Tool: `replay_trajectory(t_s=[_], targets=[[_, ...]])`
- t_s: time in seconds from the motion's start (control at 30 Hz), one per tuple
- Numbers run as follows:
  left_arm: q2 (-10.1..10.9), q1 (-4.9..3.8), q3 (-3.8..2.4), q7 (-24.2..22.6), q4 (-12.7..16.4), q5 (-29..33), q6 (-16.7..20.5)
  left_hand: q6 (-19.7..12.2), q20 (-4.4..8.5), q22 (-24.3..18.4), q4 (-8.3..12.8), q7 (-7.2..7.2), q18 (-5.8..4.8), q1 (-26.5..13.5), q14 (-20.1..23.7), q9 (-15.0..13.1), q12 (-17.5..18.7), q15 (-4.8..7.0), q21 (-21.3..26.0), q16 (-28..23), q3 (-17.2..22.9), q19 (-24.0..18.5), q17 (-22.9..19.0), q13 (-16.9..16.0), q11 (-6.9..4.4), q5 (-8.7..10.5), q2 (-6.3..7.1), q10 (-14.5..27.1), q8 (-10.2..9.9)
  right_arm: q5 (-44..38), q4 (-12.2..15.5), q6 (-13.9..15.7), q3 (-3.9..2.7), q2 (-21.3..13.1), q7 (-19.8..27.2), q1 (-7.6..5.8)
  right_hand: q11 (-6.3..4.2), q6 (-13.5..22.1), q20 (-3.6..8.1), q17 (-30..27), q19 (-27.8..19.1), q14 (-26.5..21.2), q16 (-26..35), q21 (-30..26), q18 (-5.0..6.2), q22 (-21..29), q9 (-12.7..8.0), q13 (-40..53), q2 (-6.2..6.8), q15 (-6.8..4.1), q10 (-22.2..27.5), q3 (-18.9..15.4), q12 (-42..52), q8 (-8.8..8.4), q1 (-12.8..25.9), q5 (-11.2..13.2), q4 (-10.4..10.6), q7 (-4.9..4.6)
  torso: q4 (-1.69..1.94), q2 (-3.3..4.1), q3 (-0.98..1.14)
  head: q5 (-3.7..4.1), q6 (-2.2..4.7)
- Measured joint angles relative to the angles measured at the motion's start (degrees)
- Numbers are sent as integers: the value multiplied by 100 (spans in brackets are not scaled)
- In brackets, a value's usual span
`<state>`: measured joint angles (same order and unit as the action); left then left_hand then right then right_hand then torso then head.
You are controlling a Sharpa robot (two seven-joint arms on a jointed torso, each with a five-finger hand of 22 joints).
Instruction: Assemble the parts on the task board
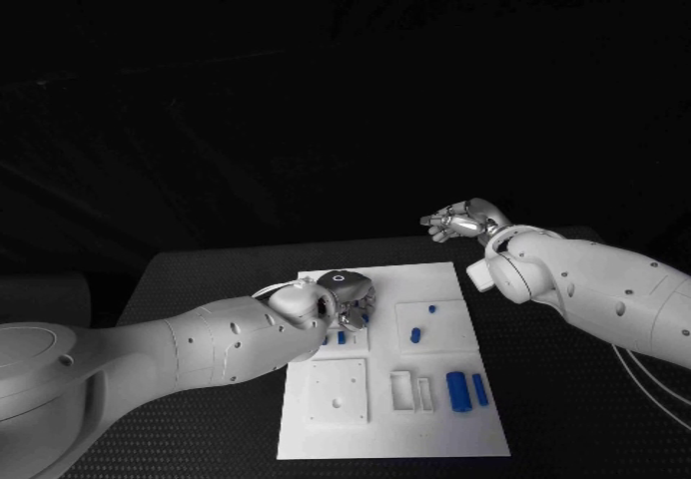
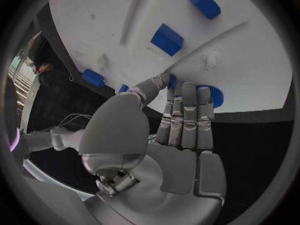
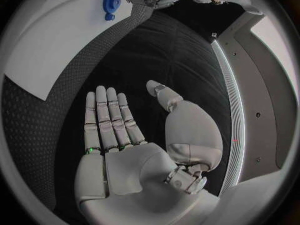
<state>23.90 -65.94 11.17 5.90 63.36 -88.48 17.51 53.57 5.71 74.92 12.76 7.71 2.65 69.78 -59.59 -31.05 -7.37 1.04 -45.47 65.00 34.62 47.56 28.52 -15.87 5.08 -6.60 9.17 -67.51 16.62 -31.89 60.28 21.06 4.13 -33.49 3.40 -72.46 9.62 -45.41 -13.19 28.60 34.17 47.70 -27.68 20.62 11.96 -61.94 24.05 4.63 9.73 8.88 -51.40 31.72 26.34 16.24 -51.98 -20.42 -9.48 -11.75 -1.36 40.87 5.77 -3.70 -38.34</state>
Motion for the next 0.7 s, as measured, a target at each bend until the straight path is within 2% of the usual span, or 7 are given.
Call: replay_trajectory(t_s=[0.3,0.5,0.7], targets=[[-40,20,-19,-4,-45,9,2,47,11,-1,0,-6,-46,-17,-21,6,16,18,-2,27,0,29,10,0,-7,0,-77,-47,0,0,20,-4,0,-4,1,0,0,0,0,0,0,0,0,0,0,-5,0,-6,0,-1,0,0,0,0,0,0,0,0,0,-1,-3,2,-10],[-42,22,-21,-1,-48,12,1,90,11,-1,0,-28,-50,-16,-31,6,31,28,-22,44,0,29,12,4,-11,0,-76,-97,0,0,17,-6,0,-3,1,0,0,0,0,0,0,5,0,0,0,-5,1,-6,0,-5,0,0,0,0,0,0,0,0,4,-2,-7,10,-24],[-42,23,-21,8,-54,13,-5,231,25,-1,0,-67,-47,12,-105,6,11,100,-66,93,0,81,19,16,-88,-65,-158,-276,30,0,15,-9,0,-1,1,0,0,0,0,0,0,5,0,0,0,-4,1,-6,0,-5,0,0,0,0,0,0,0,0,5,-7,-7,10,-32]])
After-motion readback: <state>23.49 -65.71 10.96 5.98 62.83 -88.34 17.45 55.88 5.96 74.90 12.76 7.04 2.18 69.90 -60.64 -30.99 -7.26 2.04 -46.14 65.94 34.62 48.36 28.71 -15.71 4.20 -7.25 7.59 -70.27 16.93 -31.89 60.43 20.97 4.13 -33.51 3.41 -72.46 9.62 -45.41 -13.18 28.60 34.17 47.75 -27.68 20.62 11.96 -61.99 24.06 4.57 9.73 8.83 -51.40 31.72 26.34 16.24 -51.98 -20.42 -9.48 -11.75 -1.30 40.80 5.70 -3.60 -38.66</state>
